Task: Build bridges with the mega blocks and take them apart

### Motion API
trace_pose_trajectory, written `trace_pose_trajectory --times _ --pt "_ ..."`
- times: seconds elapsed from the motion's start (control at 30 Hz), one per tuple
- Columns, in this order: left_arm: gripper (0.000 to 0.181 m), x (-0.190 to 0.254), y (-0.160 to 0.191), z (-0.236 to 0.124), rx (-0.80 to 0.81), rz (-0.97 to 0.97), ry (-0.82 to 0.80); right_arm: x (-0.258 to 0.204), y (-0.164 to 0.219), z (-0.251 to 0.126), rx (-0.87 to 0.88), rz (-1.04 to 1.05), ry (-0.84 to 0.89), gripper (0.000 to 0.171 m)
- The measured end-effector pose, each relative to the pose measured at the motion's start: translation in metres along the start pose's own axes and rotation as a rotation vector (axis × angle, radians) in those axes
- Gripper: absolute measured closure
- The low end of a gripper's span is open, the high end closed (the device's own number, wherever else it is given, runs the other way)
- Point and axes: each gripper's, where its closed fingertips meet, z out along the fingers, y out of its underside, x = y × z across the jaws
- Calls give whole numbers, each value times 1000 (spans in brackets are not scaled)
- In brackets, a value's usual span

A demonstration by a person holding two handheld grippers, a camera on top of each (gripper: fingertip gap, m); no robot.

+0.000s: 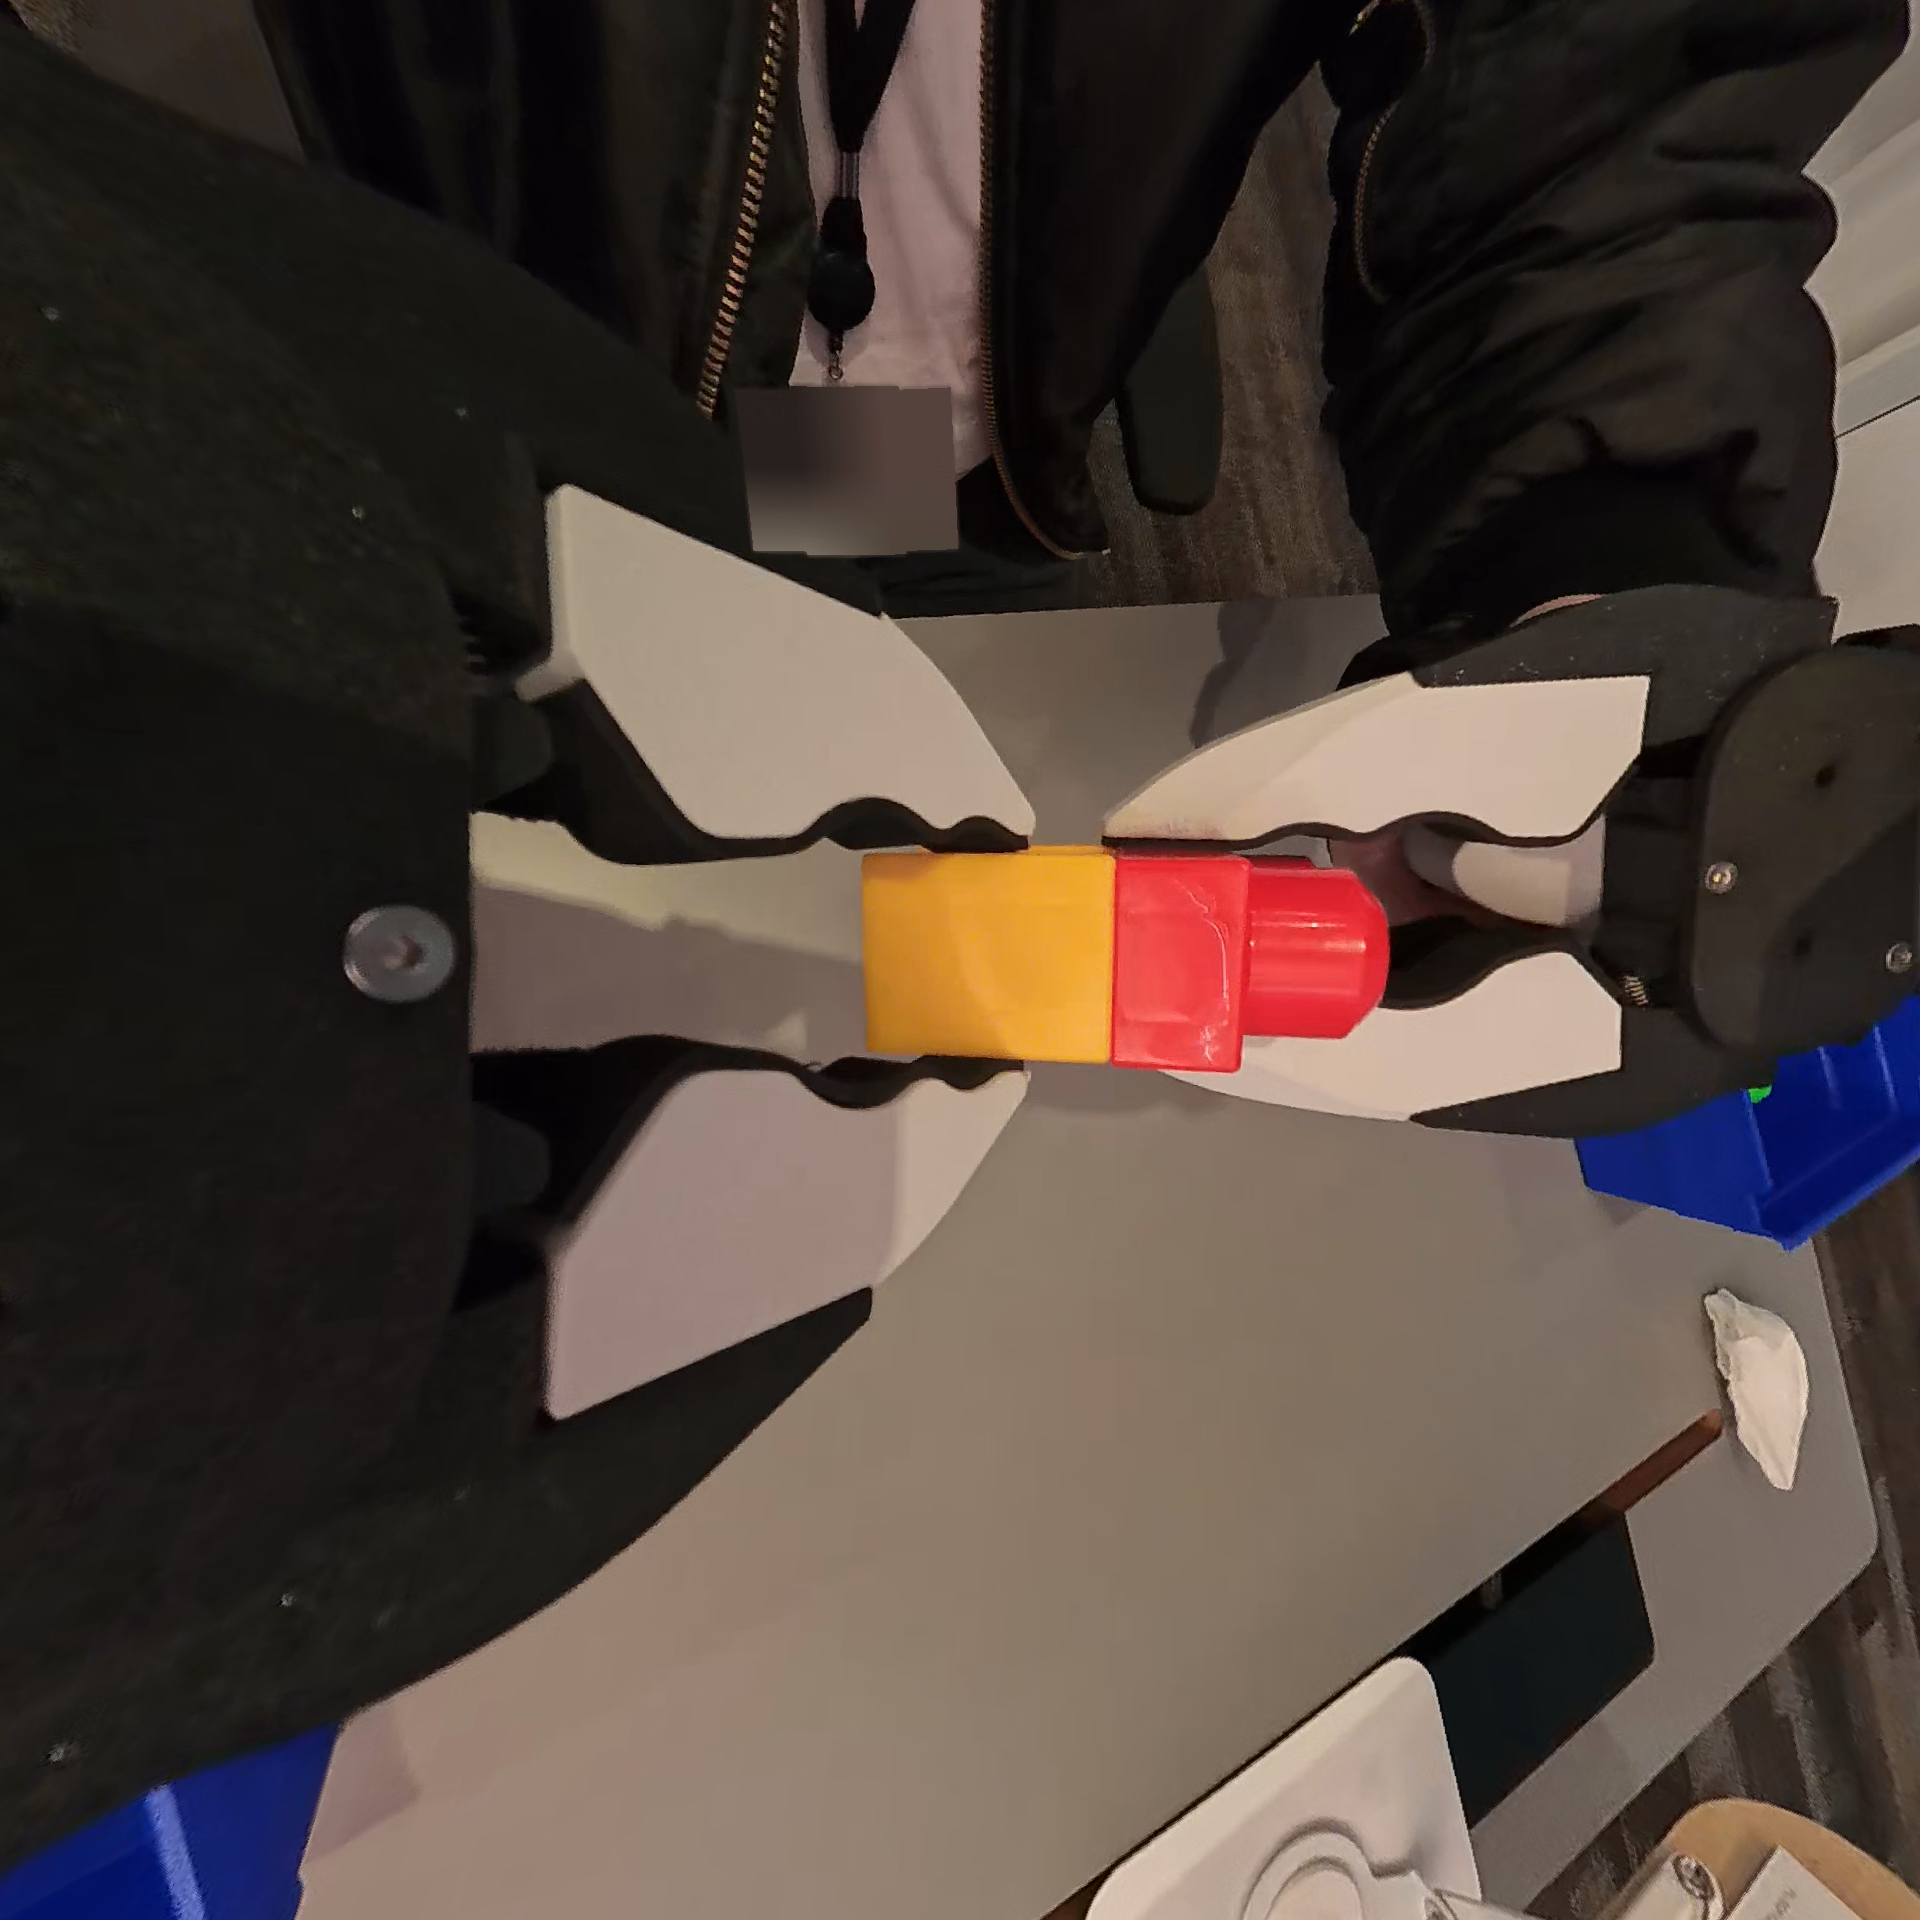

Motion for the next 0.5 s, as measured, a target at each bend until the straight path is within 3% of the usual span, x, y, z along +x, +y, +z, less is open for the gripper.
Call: trace_pose_trajectory --times 0.5 --pt "146 -2 -4 10 60 -4 -17 4 10 -9 6 5 -17 135"
